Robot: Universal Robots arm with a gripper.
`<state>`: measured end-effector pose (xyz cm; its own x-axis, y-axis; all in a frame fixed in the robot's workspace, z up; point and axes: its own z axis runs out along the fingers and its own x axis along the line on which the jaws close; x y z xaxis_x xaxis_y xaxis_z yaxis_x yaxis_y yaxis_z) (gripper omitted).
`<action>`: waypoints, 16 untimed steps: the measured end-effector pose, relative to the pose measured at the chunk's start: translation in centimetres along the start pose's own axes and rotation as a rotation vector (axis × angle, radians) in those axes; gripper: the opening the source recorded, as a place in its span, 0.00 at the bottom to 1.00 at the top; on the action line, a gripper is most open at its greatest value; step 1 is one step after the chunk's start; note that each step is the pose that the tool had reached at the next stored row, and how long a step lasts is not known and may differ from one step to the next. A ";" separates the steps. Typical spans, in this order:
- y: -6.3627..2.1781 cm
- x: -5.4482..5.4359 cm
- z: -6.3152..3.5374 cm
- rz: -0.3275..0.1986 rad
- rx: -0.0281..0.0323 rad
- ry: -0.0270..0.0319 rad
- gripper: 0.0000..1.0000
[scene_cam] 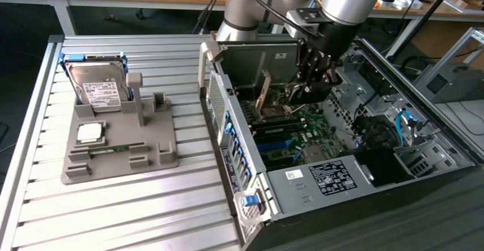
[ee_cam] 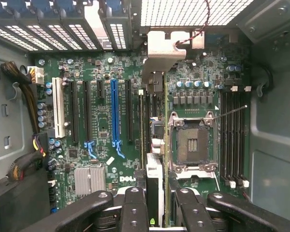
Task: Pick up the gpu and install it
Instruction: 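Insert the gpu into the slot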
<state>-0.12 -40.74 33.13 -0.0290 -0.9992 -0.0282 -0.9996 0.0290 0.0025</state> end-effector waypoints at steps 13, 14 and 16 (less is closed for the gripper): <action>0.30 0.2 0.51 0.000 0.0000 0.0000 0.27; 0.30 0.3 0.54 0.000 0.0000 0.0000 0.27; 0.31 0.4 0.56 0.000 0.0000 -0.0001 0.27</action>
<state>-0.44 -41.14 32.56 -0.0291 -0.9992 -0.0283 -0.9996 0.0290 0.0025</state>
